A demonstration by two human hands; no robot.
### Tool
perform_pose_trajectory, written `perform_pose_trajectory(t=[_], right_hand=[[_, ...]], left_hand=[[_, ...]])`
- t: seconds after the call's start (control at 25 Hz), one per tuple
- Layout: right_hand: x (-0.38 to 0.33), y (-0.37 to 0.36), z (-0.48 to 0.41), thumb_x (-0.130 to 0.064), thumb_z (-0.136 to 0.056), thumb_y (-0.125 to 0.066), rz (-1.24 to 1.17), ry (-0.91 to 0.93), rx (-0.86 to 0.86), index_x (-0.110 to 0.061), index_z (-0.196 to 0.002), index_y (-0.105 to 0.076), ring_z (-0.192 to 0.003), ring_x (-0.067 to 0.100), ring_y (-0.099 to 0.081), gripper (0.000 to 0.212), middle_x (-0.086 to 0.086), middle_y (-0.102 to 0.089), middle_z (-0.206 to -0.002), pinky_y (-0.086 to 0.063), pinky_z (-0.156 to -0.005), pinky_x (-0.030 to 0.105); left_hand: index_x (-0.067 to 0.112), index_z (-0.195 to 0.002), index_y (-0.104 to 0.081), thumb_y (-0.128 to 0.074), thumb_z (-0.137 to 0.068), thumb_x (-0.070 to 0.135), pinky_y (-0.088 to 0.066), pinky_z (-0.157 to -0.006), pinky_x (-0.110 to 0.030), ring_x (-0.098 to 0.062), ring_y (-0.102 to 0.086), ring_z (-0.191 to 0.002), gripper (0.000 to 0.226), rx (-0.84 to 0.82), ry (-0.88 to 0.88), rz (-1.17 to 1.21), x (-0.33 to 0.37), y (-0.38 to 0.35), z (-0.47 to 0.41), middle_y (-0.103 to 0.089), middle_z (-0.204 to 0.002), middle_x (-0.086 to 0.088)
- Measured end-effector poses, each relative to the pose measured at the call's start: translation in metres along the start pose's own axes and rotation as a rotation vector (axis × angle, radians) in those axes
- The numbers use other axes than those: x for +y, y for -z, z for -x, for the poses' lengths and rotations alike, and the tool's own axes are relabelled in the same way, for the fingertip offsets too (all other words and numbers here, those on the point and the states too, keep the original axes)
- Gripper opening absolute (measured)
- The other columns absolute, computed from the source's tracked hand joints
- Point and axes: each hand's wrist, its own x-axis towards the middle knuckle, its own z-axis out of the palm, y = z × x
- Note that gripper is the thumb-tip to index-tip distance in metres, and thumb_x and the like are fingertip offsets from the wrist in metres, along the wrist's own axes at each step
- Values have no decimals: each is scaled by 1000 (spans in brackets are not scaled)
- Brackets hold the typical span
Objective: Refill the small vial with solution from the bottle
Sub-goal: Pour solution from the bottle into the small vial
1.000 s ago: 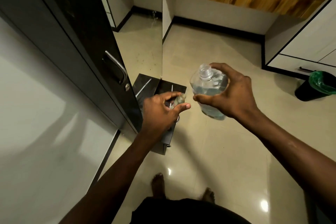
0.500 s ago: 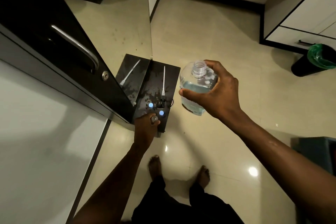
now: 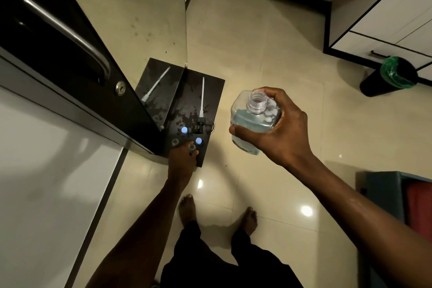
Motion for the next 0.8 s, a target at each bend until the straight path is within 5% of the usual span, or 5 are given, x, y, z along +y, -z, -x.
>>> perform_pose_trajectory(t=[0.28, 0.56, 0.8], right_hand=[[-2, -17, -17, -58, -58, -92, 238, 49, -101, -34, -123, -60, -101, 16, -57, 76, -14, -67, -110, -49, -84, 32], [19, -77, -80, -46, -57, -93, 273, 237, -338, -28, -122, -69, -97, 21, -63, 72, -5, -72, -111, -52, -91, 38], [44, -139, -143, -23, -62, -89, 317, 433, -675, -23, -126, -69, -105, 16, -53, 68, 6, -54, -117, -46, -93, 27]], left_hand=[[14, -119, -68, -80, -85, 28, -55, -99, -44, -26, -65, -118, 39, 70, -28, -92, 6, 19, 18, -71, -122, -7], [10, -104, -69, -66, -98, 27, -63, -79, -39, -19, -71, -86, 18, 249, -146, -24, 20, 81, 24, -74, -94, -9], [8, -127, -61, -76, -92, 21, -48, -89, -25, -19, -62, -114, 41, 232, -202, -32, 20, 94, 5, -67, -123, -14]])
